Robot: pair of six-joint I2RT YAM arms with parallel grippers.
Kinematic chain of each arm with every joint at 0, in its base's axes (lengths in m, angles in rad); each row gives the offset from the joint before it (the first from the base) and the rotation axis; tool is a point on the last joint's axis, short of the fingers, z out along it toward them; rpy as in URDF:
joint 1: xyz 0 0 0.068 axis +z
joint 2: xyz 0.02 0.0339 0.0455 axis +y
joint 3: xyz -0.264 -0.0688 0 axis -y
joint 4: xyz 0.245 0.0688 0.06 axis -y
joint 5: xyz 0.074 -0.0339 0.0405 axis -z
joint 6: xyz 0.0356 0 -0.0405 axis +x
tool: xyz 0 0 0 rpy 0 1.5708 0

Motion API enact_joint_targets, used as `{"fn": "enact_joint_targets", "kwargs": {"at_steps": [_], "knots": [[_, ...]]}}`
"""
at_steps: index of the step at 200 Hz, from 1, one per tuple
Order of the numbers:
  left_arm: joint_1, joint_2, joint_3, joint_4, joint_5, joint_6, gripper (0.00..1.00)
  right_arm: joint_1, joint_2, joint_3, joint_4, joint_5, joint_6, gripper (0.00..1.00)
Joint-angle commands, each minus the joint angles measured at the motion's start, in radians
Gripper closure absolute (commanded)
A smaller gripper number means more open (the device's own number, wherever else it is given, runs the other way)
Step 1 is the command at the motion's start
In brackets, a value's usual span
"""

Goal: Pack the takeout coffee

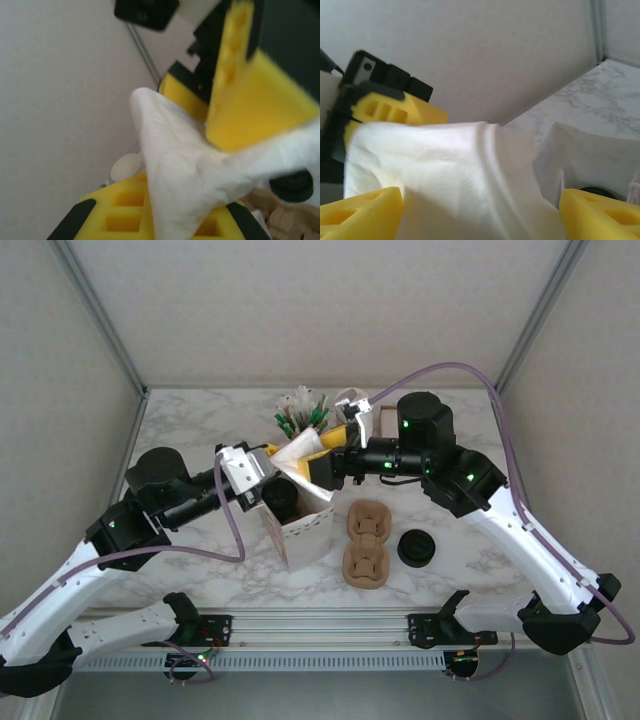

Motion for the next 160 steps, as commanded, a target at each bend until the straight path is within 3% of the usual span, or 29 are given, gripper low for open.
{"fn": "enact_joint_targets", "kwargs": {"at_steps": [1, 108, 160], "knots": [[-0.007, -0.012, 0.001, 0.1, 0.075, -0.127, 1.0, 0.013, -0.024, -0.06, 0.115, -0.077, 0.006, 0.16], [-0.009, -0.003, -0.031, 0.281, 0.224, -0.359, 1.0, 0.043, -0.041, -0.121, 0.263, -0.257, -0.056, 0.16], [-0.008, 0.013, -0.027, 0.349, 0.244, -0.444, 1.0, 0.079, -0.044, -0.112, 0.265, -0.287, -0.092, 0.27]]}}
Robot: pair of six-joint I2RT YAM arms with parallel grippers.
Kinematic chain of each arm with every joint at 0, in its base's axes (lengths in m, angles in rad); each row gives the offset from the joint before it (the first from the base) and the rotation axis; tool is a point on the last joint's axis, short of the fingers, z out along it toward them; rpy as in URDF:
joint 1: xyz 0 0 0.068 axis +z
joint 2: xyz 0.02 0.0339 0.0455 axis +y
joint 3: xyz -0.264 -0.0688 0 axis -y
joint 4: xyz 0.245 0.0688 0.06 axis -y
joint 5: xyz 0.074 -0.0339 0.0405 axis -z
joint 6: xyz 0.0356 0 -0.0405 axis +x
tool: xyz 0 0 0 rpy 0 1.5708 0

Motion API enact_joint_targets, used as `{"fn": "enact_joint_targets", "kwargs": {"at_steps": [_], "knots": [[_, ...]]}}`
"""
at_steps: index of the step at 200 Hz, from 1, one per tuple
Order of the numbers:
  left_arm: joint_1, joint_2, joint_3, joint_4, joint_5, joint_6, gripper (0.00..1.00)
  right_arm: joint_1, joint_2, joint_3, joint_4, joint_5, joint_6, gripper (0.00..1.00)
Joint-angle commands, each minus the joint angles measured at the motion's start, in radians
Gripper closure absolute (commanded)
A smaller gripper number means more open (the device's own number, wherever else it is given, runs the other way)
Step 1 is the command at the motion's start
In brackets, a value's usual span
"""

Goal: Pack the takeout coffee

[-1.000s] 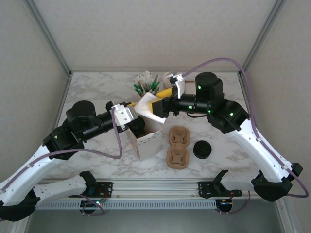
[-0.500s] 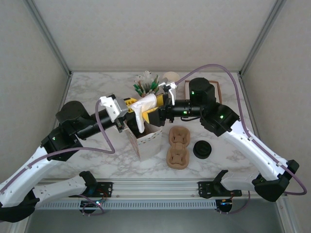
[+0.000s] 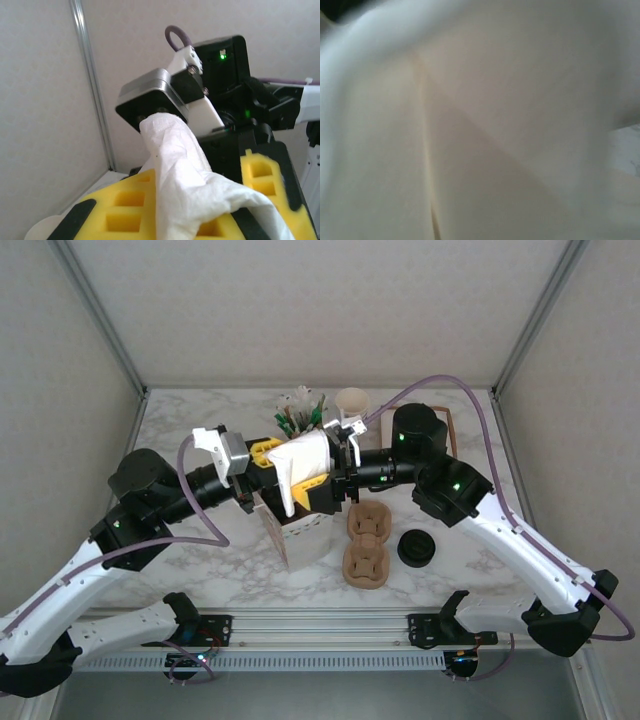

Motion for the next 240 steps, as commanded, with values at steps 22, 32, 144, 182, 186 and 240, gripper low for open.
{"fn": "enact_joint_targets", "kwargs": {"at_steps": [22, 32, 144, 182, 186, 240], "knots": [[-0.009, 0.012, 0.009, 0.057, 0.03, -0.083, 1.0, 0.029, -0.01, 0.006, 0.028, -0.037, -0.039, 0.41], [-0.009, 0.012, 0.012, 0.044, 0.017, -0.082, 1.0, 0.031, -0.009, 0.009, 0.025, -0.03, -0.041, 0.52], [-0.008, -0.075, -0.013, -0.2, -0.189, -0.001, 0.22, 0.031, -0.007, 0.023, -0.019, 0.274, 0.002, 1.0], [-0.009, -0.177, -0.079, -0.246, -0.454, -0.012, 0.1, 0.031, 0.02, 0.075, -0.131, 0.423, 0.021, 1.0], [-0.009, -0.185, -0.084, -0.253, -0.477, -0.018, 0.09, 0.031, 0.028, 0.088, -0.152, 0.435, 0.025, 1.0], [-0.009, -0.206, -0.057, -0.419, -0.767, -0.204, 0.06, 0.098, 0.218, 0.327, -0.539, 0.705, 0.065, 1.0]]}}
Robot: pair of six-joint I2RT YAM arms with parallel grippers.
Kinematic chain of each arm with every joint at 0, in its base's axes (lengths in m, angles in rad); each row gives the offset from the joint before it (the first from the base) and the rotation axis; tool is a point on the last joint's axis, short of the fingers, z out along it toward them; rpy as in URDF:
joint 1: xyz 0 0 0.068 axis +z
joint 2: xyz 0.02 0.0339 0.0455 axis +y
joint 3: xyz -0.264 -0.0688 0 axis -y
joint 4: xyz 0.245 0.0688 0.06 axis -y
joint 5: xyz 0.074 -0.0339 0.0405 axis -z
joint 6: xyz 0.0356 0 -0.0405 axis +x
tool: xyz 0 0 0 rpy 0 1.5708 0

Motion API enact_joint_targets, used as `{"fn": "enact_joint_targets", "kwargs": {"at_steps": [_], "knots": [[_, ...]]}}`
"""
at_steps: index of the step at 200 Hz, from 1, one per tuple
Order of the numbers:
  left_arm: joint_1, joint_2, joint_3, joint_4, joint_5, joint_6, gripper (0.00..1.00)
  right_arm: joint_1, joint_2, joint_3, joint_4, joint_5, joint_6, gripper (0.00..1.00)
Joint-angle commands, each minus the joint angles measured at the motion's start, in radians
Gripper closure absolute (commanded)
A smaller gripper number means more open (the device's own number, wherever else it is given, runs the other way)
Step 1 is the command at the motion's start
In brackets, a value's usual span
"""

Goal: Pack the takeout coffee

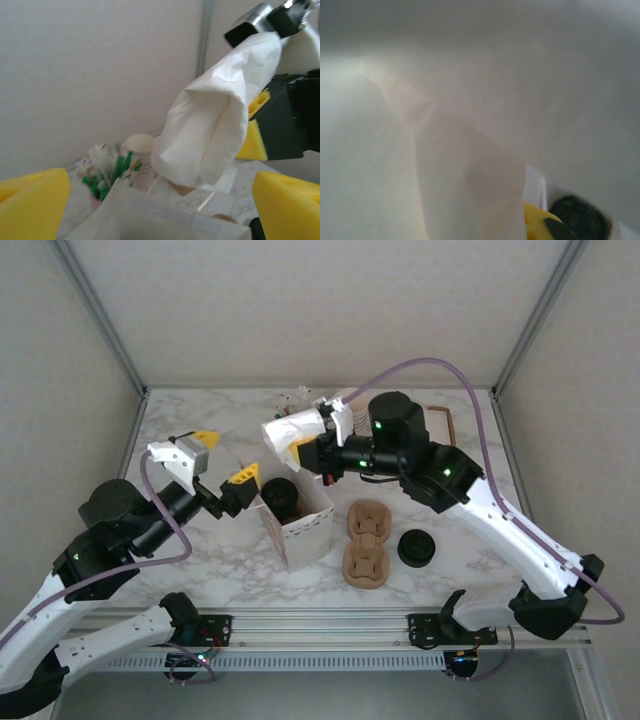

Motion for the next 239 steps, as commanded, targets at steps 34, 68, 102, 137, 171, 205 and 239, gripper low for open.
{"fn": "enact_joint_targets", "kwargs": {"at_steps": [34, 68, 102, 137, 171, 205, 239], "knots": [[-0.006, -0.028, 0.019, -0.132, -0.393, -0.185, 0.07, 0.116, 0.183, 0.212, -0.411, 0.333, 0.052, 1.0], [-0.007, -0.052, 0.002, -0.134, -0.454, -0.218, 0.08, 0.149, 0.253, 0.249, -0.486, 0.407, 0.078, 1.0], [-0.007, -0.054, -0.009, -0.15, -0.465, -0.226, 0.08, 0.161, 0.305, 0.294, -0.531, 0.409, 0.083, 0.85], [-0.007, -0.055, -0.011, -0.166, -0.491, -0.244, 0.08, 0.175, 0.352, 0.341, -0.581, 0.436, 0.079, 0.66], [-0.007, -0.036, 0.0, -0.196, -0.526, -0.237, 0.08, 0.191, 0.37, 0.362, -0.603, 0.469, 0.07, 0.52], [-0.007, -0.012, 0.009, -0.214, -0.545, -0.222, 0.09, 0.197, 0.344, 0.361, -0.587, 0.465, 0.06, 0.51], [-0.005, 0.001, 0.021, -0.206, -0.536, -0.208, 0.09, 0.21, 0.228, 0.269, -0.452, 0.471, 0.019, 0.5]]}}
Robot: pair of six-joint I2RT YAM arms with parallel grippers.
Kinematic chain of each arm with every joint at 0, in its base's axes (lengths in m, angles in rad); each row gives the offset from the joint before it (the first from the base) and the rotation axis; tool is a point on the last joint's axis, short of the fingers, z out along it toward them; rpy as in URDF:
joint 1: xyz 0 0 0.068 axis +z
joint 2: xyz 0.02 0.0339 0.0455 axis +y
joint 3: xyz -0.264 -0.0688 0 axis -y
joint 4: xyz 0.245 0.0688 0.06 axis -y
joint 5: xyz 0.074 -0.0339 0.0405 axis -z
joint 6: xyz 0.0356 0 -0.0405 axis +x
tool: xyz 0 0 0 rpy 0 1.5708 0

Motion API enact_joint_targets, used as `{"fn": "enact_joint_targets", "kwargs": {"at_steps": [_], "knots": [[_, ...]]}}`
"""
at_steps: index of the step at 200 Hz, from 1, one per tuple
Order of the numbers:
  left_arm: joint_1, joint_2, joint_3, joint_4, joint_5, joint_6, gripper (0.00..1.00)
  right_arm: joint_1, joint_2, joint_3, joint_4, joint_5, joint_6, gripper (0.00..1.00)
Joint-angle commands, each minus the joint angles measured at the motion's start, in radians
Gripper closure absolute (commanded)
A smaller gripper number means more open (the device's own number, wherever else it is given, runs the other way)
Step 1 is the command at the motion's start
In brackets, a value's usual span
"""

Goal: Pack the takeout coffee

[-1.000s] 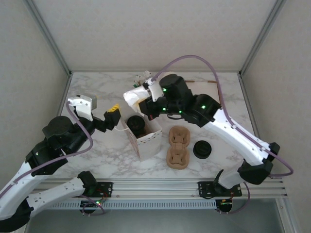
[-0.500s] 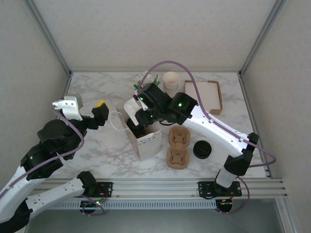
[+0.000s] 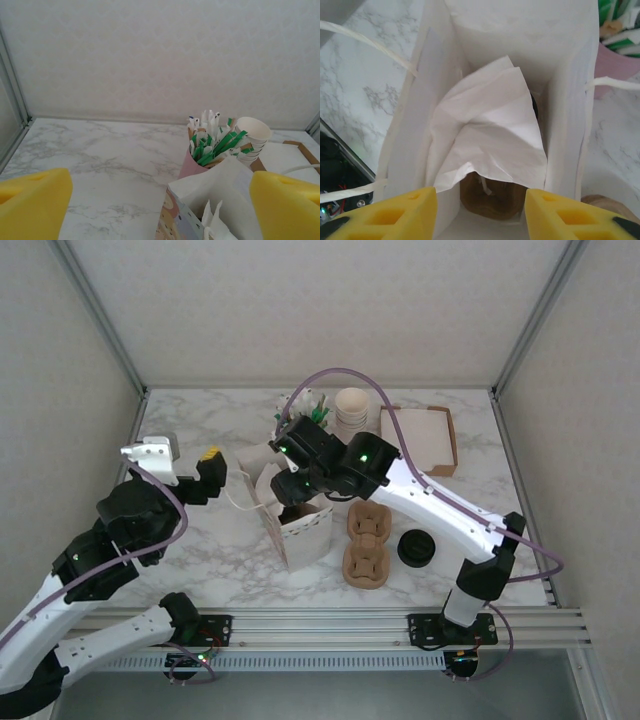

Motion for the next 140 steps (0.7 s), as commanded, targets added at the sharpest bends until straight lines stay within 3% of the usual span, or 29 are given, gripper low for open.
{"fn": "enact_joint_targets", "kwargs": {"at_steps": [1, 35, 57, 65, 77, 89, 103, 118, 140], "knots": [[-0.005, 0.003, 0.023, -0.009, -0.024, 0.018, 0.09, 0.019, -0.115, -0.052, 0.098, 0.03, -0.041, 0.5], [-0.005, 0.022, 0.045, 0.033, -0.013, 0.097, 0.07, 0.02, -0.333, -0.22, 0.315, 0.11, -0.104, 0.49], [-0.003, 0.066, 0.037, 0.113, -0.122, 0.198, 0.0, 0.021, -0.509, -0.386, 0.52, 0.212, -0.182, 0.47], [0.005, 0.084, 0.032, 0.152, -0.156, 0.238, 0.0, 0.02, -0.571, -0.445, 0.594, 0.27, -0.213, 0.42], [0.037, 0.102, 0.015, 0.21, -0.171, 0.3, 0.0, 0.02, -0.66, -0.551, 0.736, 0.389, -0.258, 0.19], [0.114, 0.109, -0.016, 0.275, -0.181, 0.307, 0.0, 0.019, -0.744, -0.671, 0.908, 0.458, -0.37, 0.02], [0.266, 0.097, -0.066, 0.311, -0.125, 0.217, 0.0, 0.006, -0.811, -0.792, 1.1, 0.51, -0.535, 0.01], [0.443, 0.071, -0.145, 0.34, -0.057, 0.06, 0.0, -0.05, -0.844, -0.863, 1.171, 0.536, -0.677, 0.01], [0.606, 0.072, -0.262, 0.375, -0.068, -0.121, 0.0, -0.236, -0.87, -0.953, 1.17, 0.454, -0.661, 0.01]]}}
